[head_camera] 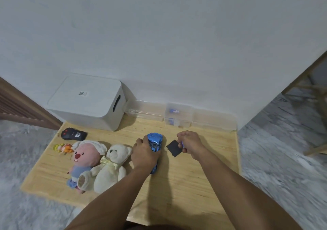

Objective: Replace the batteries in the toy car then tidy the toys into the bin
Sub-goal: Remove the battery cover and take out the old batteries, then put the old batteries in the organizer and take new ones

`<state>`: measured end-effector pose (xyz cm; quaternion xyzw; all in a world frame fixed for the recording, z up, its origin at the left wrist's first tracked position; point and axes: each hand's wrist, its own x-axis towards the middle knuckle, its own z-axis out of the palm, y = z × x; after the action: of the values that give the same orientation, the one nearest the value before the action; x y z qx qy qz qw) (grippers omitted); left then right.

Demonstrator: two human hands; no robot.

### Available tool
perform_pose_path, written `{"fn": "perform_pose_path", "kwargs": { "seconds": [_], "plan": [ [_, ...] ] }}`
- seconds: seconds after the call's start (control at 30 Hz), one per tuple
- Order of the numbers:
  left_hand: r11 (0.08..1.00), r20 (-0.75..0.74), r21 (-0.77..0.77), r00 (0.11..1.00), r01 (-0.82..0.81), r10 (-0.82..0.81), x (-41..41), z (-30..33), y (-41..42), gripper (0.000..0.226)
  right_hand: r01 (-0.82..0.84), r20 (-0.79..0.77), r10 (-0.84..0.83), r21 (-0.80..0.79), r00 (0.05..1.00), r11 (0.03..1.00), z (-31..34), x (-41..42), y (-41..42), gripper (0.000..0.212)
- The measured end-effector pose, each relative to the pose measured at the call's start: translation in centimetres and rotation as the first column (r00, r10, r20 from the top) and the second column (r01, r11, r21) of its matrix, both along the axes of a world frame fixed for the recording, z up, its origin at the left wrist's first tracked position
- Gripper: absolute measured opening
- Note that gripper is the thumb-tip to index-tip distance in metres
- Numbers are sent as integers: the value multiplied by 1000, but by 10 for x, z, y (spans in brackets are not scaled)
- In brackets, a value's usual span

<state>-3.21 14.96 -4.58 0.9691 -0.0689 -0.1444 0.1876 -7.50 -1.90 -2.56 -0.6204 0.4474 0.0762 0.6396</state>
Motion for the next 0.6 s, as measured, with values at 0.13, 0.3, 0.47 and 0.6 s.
{"fn": "perform_pose_path", "kwargs": {
  "seconds": [0.13,0.3,0.47,0.6],
  "plan": [
    [998,-29,61,1000,4,-3,-1,-1,-3,76,37,-5,-37,26,999,999,0,-4,-6,18],
    [997,36,81,999,8,-11,-1,5,-15,91,115,-12,-115,45,993,992,6,-12,-15,15],
    [969,202,-131,963,208,-180,-2,25,-57,50,292,4,-294,87,956,952,9,-20,-34,16],
    [862,-13,-476,979,174,-204,-6,40,-100,30,477,24,-487,166,873,863,10,-24,-56,19]
  ]
}}
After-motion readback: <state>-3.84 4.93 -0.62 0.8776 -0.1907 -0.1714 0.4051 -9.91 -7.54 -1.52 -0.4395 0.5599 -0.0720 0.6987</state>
